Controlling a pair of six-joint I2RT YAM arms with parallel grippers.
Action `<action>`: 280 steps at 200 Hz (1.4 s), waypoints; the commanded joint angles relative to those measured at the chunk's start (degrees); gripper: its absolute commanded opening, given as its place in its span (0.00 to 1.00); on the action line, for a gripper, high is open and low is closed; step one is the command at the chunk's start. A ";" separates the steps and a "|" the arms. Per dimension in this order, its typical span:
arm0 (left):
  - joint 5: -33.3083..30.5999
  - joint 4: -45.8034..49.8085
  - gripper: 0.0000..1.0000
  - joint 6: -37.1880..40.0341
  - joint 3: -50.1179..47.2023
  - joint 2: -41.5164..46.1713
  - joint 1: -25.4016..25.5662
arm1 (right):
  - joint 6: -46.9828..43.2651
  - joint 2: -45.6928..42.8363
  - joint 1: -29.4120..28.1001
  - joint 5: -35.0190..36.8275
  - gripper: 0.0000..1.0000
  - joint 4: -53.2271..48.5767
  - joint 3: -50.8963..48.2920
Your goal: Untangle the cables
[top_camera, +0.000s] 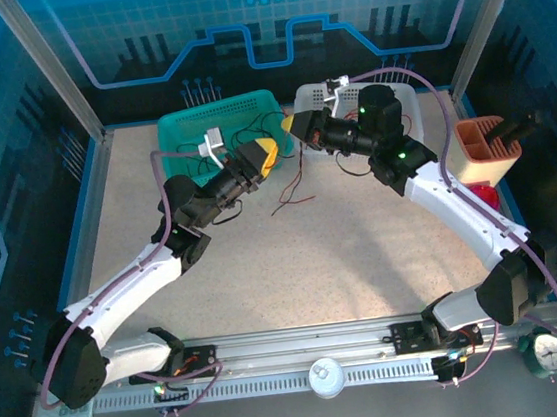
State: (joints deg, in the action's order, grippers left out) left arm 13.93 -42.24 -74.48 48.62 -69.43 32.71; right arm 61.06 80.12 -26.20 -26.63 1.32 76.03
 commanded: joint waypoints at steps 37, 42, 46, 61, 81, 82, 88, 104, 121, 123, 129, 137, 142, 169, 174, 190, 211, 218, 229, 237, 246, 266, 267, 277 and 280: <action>-0.09 4.82 0.00 6.82 4.00 2.58 0.91 | -1.36 0.05 -0.35 -0.26 0.00 0.04 -0.09; -0.13 5.39 0.00 7.32 4.29 2.67 0.94 | -1.38 0.04 -0.33 -0.21 0.00 0.01 -0.09; -0.13 5.75 0.00 7.71 4.38 2.84 0.95 | -1.46 -0.04 -0.34 -0.18 0.00 -0.08 -0.09; -0.21 6.90 0.00 9.00 4.89 3.14 0.87 | -1.76 -0.12 -0.34 -0.04 0.00 -0.43 -0.19; -0.22 7.95 0.00 10.76 5.54 3.60 0.91 | -2.50 -0.29 -0.28 0.44 0.00 -1.30 -0.18; -0.18 7.95 0.00 10.85 5.57 3.60 0.93 | -2.51 -0.30 -0.32 0.44 0.00 -1.36 -0.18; -0.20 8.09 0.00 11.34 5.78 3.68 0.91 | -2.61 -0.31 -0.32 0.44 0.00 -1.48 -0.18; -0.04 8.44 0.00 12.62 6.46 3.85 0.95 | -3.19 -0.22 -0.37 0.61 0.00 -2.13 -0.28; 0.21 9.39 0.00 13.88 7.57 3.78 0.89 | -4.06 -0.13 -0.42 0.79 0.00 -3.10 -0.44; 0.30 9.37 0.00 14.04 7.77 3.73 0.94 | -4.16 -0.14 -0.39 0.84 0.00 -3.19 -0.49; 0.51 9.60 0.00 14.62 8.25 3.67 0.94 | -4.51 -0.14 -0.41 0.88 0.00 -3.54 -0.55; 0.87 10.16 0.00 15.22 8.94 3.52 0.90 | -5.16 -0.20 -0.40 1.12 0.04 -4.21 -0.62; 1.14 10.60 0.00 15.75 9.49 3.43 0.90 | -5.73 -0.31 -0.47 1.27 0.06 -4.73 -0.62; 2.78 16.46 0.00 20.63 13.42 3.33 0.94 | -10.95 -1.09 -0.28 3.02 0.19 -10.06 0.34; 3.20 17.93 0.00 21.86 14.23 3.40 0.86 | -12.39 -1.35 -0.14 3.82 0.25 -11.76 0.78; 4.07 23.28 0.00 26.45 16.87 3.73 0.81 | -15.96 -2.85 0.78 5.87 0.41 -15.43 1.26; 4.65 28.05 0.00 30.54 19.40 3.86 0.76 | -19.72 -5.61 2.22 9.17 0.53 -19.64 1.51; 4.85 29.11 0.00 31.44 20.02 3.86 0.72 | -21.04 -6.55 2.57 10.06 0.56 -20.64 1.51; 4.88 31.10 0.00 32.60 20.99 3.86 0.65 | -23.29 -7.88 2.65 11.86 0.59 -22.73 1.99; 5.04 32.16 0.00 33.50 21.61 3.75 0.69 | -24.78 -8.86 2.66 12.82 0.61 -23.53 1.99; 5.14 33.18 0.00 34.10 22.24 3.62 0.68 | -26.47 -9.76 2.66 13.49 0.63 -24.04 1.99; 5.57 34.24 0.00 34.55 23.13 3.21 0.69 | -30.59 -12.08 2.56 14.15 0.69 -23.44 1.23; 5.57 34.33 0.00 34.56 23.20 3.19 0.69 | -30.71 -12.17 2.56 14.19 0.69 -23.28 1.09; 5.90 35.12 0.00 34.75 23.77 2.86 0.69 | -32.08 -13.25 2.53 14.20 0.71 -22.03 0.15; 5.93 35.31 0.00 34.71 23.93 2.70 0.62 | -32.60 -13.54 2.58 13.85 0.72 -21.51 -0.09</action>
State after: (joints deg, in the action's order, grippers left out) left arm 17.96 -10.31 -42.85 69.73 -66.67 33.17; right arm 35.31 69.28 -23.94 -14.46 -20.40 76.20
